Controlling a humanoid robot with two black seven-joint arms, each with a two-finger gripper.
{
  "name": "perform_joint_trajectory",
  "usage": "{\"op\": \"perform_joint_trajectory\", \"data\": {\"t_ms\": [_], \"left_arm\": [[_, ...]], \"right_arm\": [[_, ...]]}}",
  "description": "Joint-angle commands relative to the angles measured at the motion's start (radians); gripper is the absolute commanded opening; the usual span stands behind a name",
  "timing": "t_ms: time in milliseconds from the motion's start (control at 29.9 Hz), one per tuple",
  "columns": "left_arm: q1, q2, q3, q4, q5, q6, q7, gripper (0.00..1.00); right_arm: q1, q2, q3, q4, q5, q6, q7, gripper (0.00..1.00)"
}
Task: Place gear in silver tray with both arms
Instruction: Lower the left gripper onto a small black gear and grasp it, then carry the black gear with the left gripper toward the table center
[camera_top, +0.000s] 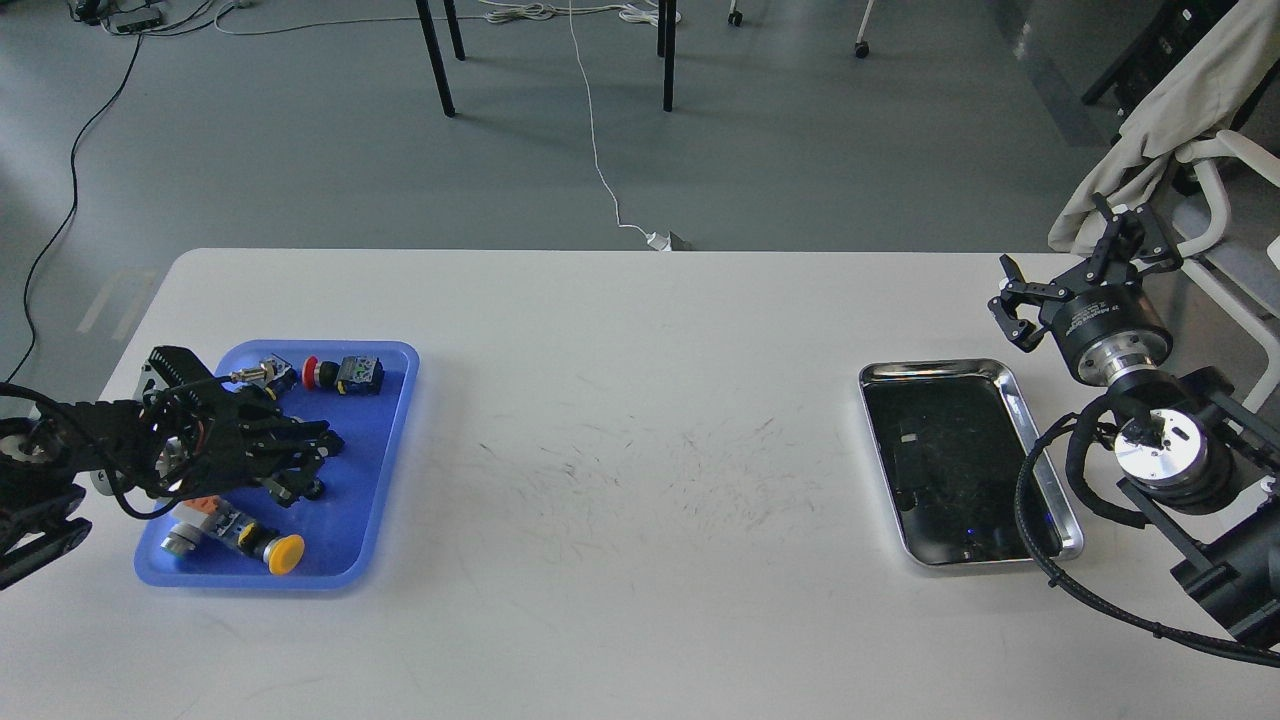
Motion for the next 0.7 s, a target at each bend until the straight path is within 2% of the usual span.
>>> {"op": "perform_joint_trajectory", "data": {"t_ms": [0,368,535,669], "left_arm": [[-0.005,0.013,-0.002,-0.006,0.0,-0.005,0.0,0.1],[-0.053,0.067,-0.008,-0.061,-0.011,-0.027,0.0,0.1],[-0.099,0.108,-0.019,-0.17,-0.025,-0.054,0.0,0.1],[-0.186,0.134,-0.02,-0.269,-0.04,-0.089,0.0,0.1]], "right_arm": [[0.0,0.002,0.0,-0.01,0.0,0.001,-0.001,0.99],[0.0,0.016,-0.001,-0.028,-0.031,0.001,-0.001,0.99],[0.003,0.027,-0.018,-0.044,-0.032,0.003,-0.001,0.99],[0.009,0.025,-0.046,-0.045,-0.034,0.003,-0.001,0.99]]}}
